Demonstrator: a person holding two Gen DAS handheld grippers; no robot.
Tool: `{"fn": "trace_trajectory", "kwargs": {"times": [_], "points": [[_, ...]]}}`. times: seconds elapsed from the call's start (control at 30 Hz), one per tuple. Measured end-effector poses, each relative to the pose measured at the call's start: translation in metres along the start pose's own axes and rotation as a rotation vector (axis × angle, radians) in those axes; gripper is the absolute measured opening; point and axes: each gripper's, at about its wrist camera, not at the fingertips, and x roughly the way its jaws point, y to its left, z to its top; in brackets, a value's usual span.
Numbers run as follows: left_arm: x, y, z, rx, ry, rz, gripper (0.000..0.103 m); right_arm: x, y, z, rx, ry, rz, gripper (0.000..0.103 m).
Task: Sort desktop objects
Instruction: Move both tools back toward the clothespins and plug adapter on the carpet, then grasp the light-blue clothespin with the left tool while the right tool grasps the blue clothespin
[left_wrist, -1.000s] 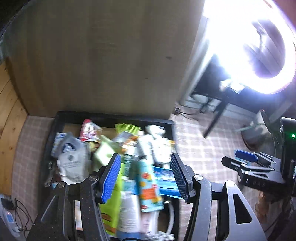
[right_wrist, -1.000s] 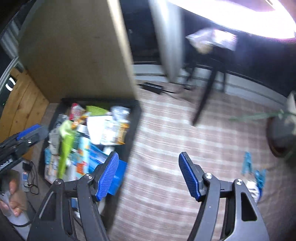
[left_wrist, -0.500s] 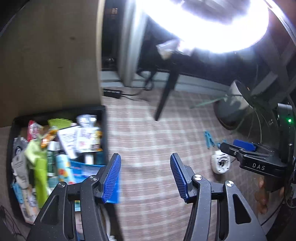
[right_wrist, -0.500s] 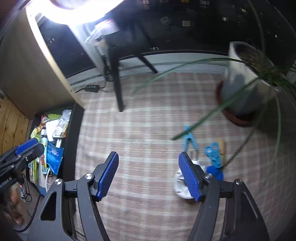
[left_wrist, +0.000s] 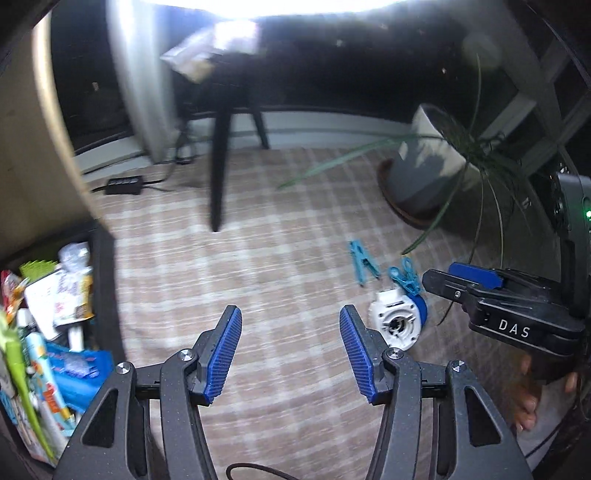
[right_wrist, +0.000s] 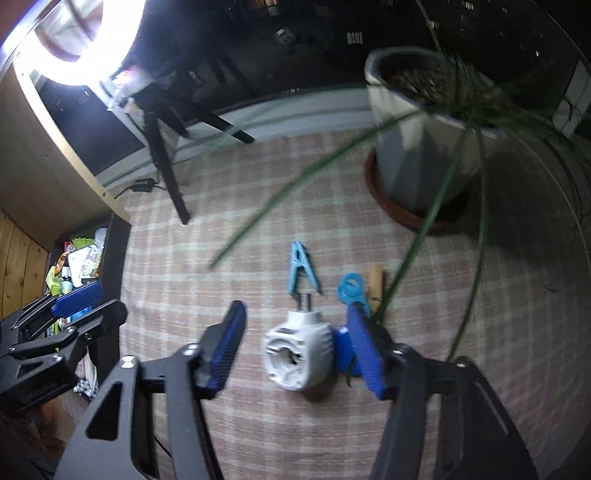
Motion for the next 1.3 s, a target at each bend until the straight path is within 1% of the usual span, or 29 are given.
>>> {"fn": "trace_trajectory", "kwargs": {"times": [0.17,0.23,0.37,0.5,0.6,0.73,0.83,0.97,1.03,1.1,1.13,1.23,1.3], "points": [[0.035,-0.029,0.014,0.036,0.054,-0.006,0.050,0.017,-0.025,0.002,0.004,0.046,-0.014,0.045],[0.046,-0.036,0.019,0.043,0.068,-0.002,0.049,0.025,-0.033,0.003,0.012,0.070,-0.005,0.041],[0.071,-0.047,0.034,0.044,0.095,0.001,0.049,0.039,-0.042,0.005,0.020,0.096,0.006,0.038],[0.094,-0.054,0.046,0.044,0.121,0.007,0.048,0.051,-0.042,0.008,0.021,0.110,0.008,0.037],[0.107,-0.056,0.052,0.033,0.135,0.019,0.048,0.060,-0.046,0.009,0.027,0.123,0.007,0.034],[0.124,-0.057,0.055,0.012,0.161,0.017,0.048,0.067,-0.046,0.008,0.019,0.133,0.004,0.033],[0.132,-0.058,0.056,-0.009,0.176,-0.004,0.048,0.070,-0.043,0.008,0.003,0.131,-0.014,0.033],[0.141,-0.066,0.054,0.017,0.191,0.003,0.048,0.070,-0.037,0.009,-0.029,0.128,-0.035,0.032],[0.144,-0.070,0.052,0.031,0.196,0.011,0.041,0.071,-0.033,0.008,-0.047,0.125,-0.063,0.027],[0.144,-0.070,0.051,0.028,0.196,-0.003,0.037,0.070,-0.030,0.007,-0.067,0.122,-0.092,0.024],[0.144,-0.072,0.050,0.033,0.191,-0.005,0.031,0.070,-0.028,0.006,-0.078,0.122,-0.104,0.022],[0.141,-0.076,0.045,0.060,0.182,0.005,0.020,0.069,-0.022,0.003,-0.107,0.120,-0.140,0.016],[0.140,-0.076,0.043,0.071,0.175,0.022,0.020,0.070,-0.015,0.002,-0.100,0.122,-0.139,0.015]]}}
